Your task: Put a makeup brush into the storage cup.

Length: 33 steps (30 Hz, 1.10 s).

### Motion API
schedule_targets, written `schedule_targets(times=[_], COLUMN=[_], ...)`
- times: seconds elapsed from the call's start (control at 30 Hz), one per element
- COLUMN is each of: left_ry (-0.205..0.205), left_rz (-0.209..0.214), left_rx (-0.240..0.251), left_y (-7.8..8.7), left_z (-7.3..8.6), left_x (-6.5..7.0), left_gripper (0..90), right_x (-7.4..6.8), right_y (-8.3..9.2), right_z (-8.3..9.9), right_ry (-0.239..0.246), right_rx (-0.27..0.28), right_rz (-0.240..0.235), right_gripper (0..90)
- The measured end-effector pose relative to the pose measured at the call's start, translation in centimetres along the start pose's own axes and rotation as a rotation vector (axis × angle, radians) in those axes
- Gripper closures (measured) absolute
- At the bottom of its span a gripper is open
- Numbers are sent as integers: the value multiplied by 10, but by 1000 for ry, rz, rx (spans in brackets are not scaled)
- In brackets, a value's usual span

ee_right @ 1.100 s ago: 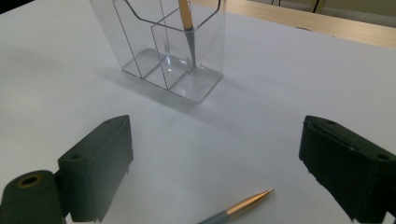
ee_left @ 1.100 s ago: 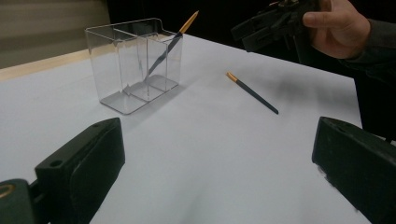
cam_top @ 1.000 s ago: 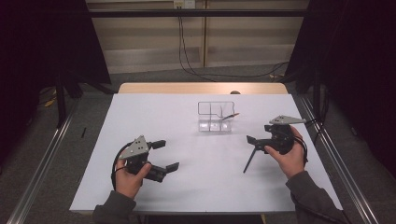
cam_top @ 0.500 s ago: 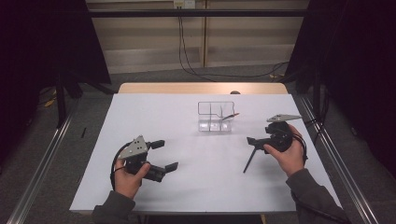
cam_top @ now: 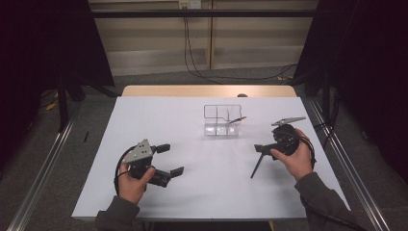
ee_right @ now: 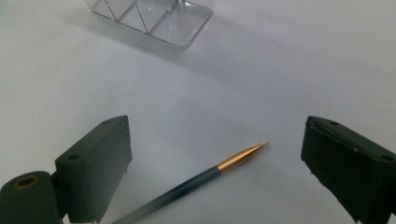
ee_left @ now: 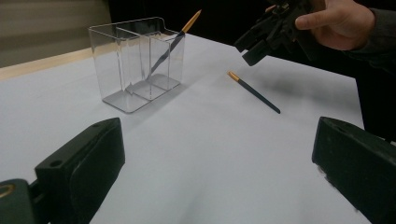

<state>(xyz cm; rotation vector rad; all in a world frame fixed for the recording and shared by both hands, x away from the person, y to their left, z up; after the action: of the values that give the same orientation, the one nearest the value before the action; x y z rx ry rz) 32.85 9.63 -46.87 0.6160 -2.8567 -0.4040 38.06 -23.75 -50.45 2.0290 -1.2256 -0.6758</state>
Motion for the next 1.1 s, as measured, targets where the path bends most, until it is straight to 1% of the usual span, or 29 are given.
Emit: schedule_targets(times=[0.07,0.1,0.2,0.27,0.3,0.4,0.43,0.53,0.6,0.63,0.67,0.7,0.77,0.8,0.87,0.9,1.03,1.07,1.1], left_ry=[5,6,6,6,0,0,-3,-5,1,4,6,-1,0,-1,2,-1,1,1,-2], left_rz=[-1,3,1,1,-5,-5,-8,0,0,2,1,-7,0,-2,-1,-8,-7,-7,-8], left_rx=[1,5,5,3,-6,0,-3,-4,-7,0,1,-9,-4,-5,-2,-7,-6,-6,-7], left_y=[0,0,0,0,0,0,0,-1,-2,-3,-3,-2,-2,-2,-2,-2,-2,-2,-2], left_z=[0,0,1,1,1,0,0,1,1,1,1,2,2,2,1,1,1,1,1], left_x=[0,0,0,0,-1,1,1,1,0,-1,-1,-1,-1,-2,-1,-2,-1,0,-1], left_gripper=[23,23,23,23,23,23,23,23,23,23,23,23,23,23,23,23,23,23,23], right_x=[1,1,1,2,2,3,3,3,4,5,5,6,8,7,7,7,4,4,3], right_y=[-1,-1,-2,-2,-2,-3,-3,-4,-4,-4,-4,-5,-5,-7,-7,-7,-9,-10,-9], right_z=[0,1,2,3,4,4,5,7,8,8,9,8,11,10,11,11,10,11,12], right_ry=[3,-3,3,-12,-3,-6,-6,-5,-3,-3,-10,-6,-12,-18,-5,-5,-6,5,7], right_rx=[0,-8,-23,-39,-42,-53,-64,-73,-77,-86,-87,-86,-111,-108,-123,-129,-146,-163,-175], right_rz=[4,10,3,9,5,13,14,8,12,14,10,13,27,21,25,26,25,21,20], right_gripper=[86,86,86,86,86,82,81,81,81,81,81,81,80,80,80,80,80,78,78])
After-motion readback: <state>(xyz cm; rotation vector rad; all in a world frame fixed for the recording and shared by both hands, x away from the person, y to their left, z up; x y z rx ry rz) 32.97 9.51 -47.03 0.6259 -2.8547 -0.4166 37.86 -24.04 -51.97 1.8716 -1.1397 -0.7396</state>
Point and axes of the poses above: each handheld gripper's, and its own axes: y roughly backward along the jaws, z roughly out of its underside, x roughly to its right, the point moved 9 cm from there along -y, roughly forward along the jaws
